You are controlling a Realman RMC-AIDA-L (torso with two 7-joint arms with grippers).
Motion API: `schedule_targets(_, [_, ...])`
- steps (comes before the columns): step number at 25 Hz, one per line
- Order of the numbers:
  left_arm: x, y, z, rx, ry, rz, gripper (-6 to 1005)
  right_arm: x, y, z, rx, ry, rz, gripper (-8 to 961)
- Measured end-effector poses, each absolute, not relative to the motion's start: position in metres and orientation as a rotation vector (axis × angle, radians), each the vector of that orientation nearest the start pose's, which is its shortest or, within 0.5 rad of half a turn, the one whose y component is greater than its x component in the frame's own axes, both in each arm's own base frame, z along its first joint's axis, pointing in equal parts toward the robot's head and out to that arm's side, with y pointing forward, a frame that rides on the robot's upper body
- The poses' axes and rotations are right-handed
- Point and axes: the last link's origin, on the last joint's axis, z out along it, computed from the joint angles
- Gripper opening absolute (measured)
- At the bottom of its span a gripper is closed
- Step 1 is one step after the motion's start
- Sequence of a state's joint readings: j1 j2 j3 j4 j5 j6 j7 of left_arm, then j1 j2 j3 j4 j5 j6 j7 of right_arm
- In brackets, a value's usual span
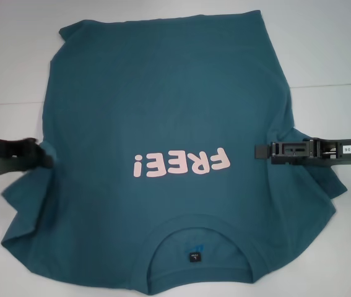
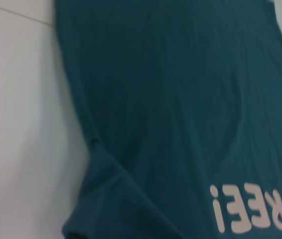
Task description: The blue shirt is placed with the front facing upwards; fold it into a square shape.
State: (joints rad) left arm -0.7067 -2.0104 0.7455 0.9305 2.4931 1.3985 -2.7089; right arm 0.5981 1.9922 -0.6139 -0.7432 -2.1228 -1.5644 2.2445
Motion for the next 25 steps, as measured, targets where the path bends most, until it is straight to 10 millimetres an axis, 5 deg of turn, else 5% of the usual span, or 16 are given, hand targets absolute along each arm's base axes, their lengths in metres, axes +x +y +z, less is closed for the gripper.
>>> schedule_targets(10, [-0.236, 0.417, 0.026, -2.187, -1.391, 0.229, 50, 0.268, 0.367, 0.053, -2.350, 1.604, 0.663, 915])
schedule_targets(25, [-0.218, 0.424, 0.004, -2.194, -1.323, 0.193, 56, 0.270, 0.367, 0.052, -2.341, 1.599, 0.660, 915])
